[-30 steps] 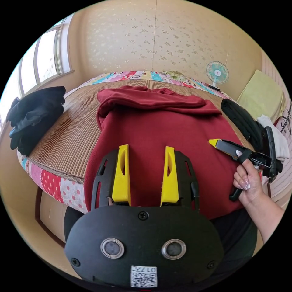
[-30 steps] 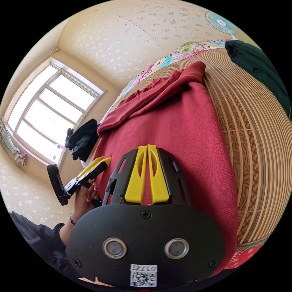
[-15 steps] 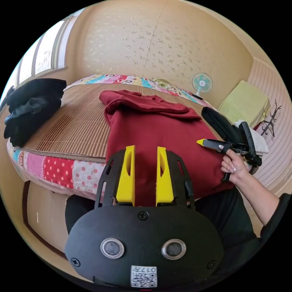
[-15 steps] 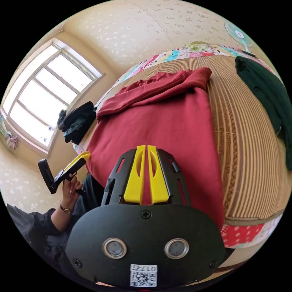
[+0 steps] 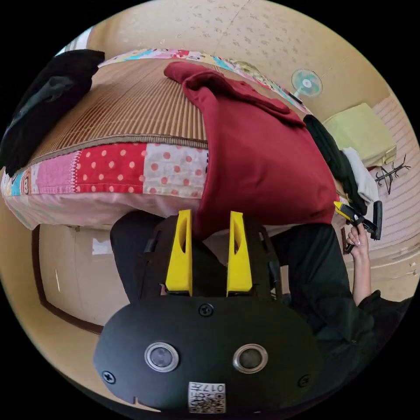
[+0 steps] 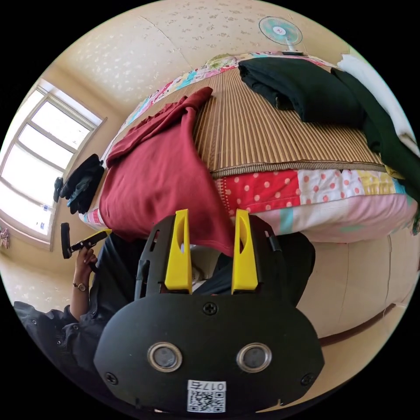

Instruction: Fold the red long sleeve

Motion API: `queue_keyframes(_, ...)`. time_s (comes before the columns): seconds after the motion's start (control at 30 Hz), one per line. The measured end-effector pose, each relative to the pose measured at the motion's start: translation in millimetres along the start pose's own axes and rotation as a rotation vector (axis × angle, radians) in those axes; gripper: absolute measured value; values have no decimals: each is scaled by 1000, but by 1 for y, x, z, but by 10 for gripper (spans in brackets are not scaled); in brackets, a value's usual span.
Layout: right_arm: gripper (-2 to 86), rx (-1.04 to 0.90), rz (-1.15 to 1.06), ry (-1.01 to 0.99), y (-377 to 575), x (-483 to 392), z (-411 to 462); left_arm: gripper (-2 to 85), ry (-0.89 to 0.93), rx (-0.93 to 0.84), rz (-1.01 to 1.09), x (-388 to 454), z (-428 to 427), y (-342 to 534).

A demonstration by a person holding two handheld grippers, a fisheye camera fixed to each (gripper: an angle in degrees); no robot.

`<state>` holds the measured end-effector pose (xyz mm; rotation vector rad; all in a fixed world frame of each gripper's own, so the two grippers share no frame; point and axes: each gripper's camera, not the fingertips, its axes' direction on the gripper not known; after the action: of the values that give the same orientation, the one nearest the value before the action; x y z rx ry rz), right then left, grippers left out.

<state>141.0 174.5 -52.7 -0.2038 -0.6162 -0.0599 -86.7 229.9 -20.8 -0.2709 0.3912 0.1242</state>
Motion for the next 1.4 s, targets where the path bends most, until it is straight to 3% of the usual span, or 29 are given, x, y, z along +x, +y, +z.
queue_keyframes(0.17,151,-47,2,6,-4,0,-4,44,-5,-12,6,-7,-9,-16)
queue_keyframes(0.33,165,-101,35,59,4,4,-5,109,-15,-19,55,-16,-26,-29)
queue_keyframes(0.53,155,-203,37,37,-4,17,11,134,-178,-312,221,-20,20,-75)
queue_keyframes(0.73,67,-224,13,-14,-6,26,13,54,-6,-532,290,-48,49,-102)
queue_keyframes(0.83,40,-183,-5,-172,5,41,-13,35,228,-555,357,-65,26,-94)
queue_keyframes(0.87,36,-127,0,-314,13,53,-31,33,294,-549,361,-70,17,-91)
queue_keyframes(0.97,31,56,-27,-634,39,78,-83,23,537,-364,434,-94,-52,-69)
queue_keyframes(1.1,28,120,-174,-756,70,61,-135,15,870,20,437,-147,-160,-21)
queue_keyframes(1.2,28,187,-249,-839,90,43,-171,15,951,215,409,-175,-211,17)
queue_keyframes(1.33,29,284,-206,-835,94,40,-198,19,1070,421,233,-207,-232,35)
queue_keyframes(1.4,29,287,-190,-733,69,34,-196,19,1101,461,149,-218,-227,19)
